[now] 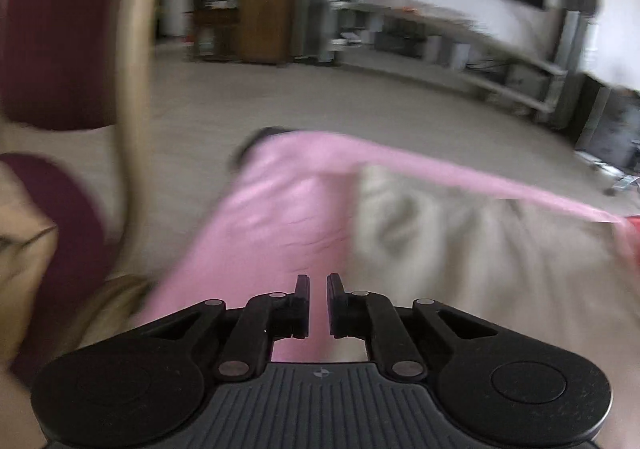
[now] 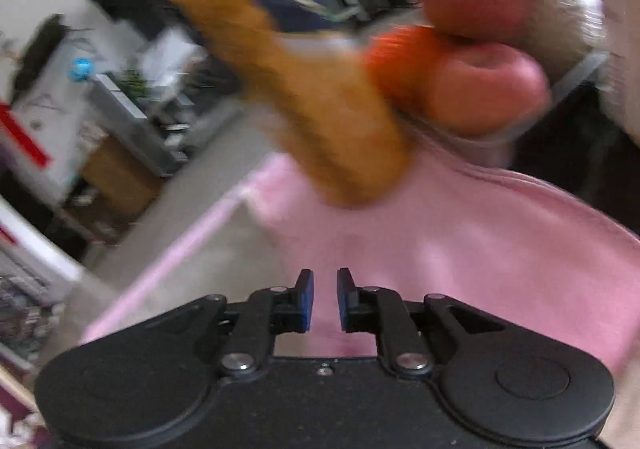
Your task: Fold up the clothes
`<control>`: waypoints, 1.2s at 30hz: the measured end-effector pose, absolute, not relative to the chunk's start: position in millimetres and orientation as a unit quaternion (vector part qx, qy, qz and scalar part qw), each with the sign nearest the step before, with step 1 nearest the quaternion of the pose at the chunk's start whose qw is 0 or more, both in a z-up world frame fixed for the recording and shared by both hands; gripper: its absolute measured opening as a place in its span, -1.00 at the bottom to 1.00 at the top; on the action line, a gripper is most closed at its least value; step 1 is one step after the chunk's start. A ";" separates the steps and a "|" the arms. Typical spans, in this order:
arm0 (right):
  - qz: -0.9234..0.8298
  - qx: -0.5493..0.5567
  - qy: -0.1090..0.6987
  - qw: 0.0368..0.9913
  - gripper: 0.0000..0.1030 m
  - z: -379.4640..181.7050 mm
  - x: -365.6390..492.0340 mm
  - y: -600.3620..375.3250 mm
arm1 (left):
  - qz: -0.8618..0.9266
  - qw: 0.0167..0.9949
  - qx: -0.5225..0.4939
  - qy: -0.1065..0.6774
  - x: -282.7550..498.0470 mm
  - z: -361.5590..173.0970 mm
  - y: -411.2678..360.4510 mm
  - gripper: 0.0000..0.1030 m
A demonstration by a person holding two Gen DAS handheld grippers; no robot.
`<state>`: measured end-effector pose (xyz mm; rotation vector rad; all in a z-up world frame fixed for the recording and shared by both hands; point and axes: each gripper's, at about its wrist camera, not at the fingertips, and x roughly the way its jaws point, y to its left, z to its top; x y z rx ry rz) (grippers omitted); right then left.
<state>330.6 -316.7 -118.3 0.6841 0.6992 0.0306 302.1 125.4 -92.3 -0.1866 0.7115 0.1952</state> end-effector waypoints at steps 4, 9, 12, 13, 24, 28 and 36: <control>0.126 0.375 0.368 0.841 -0.71 -131.4 359.6 -275.0 | -0.027 0.922 -0.090 0.375 330.5 -108.6 87.4 -0.66; 0.145 0.399 0.413 0.806 -0.98 -171.0 386.3 -261.4 | 0.045 0.933 -0.072 0.350 353.3 -123.0 97.2 -0.76; 0.046 0.416 0.337 0.843 -1.00 -169.8 373.6 -296.4 | 0.148 0.931 -0.063 0.328 362.6 -123.8 126.4 -0.76; 0.009 0.409 0.318 0.855 -1.00 -166.4 367.4 -303.5 | 0.159 0.930 -0.069 0.324 363.4 -122.8 135.1 -0.76; 0.095 0.345 0.311 0.881 -0.69 -123.3 384.0 -245.0 | 0.032 0.936 -0.109 0.334 385.8 -106.7 119.4 -0.76; 0.197 0.336 0.397 0.831 -0.69 -145.9 423.5 -210.5 | 0.002 0.938 -0.049 0.343 410.1 -124.6 91.6 -0.57; -0.074 0.256 0.269 0.925 -0.71 -131.9 390.6 -262.5 | 0.265 0.903 0.073 0.330 427.1 -136.6 125.2 -0.60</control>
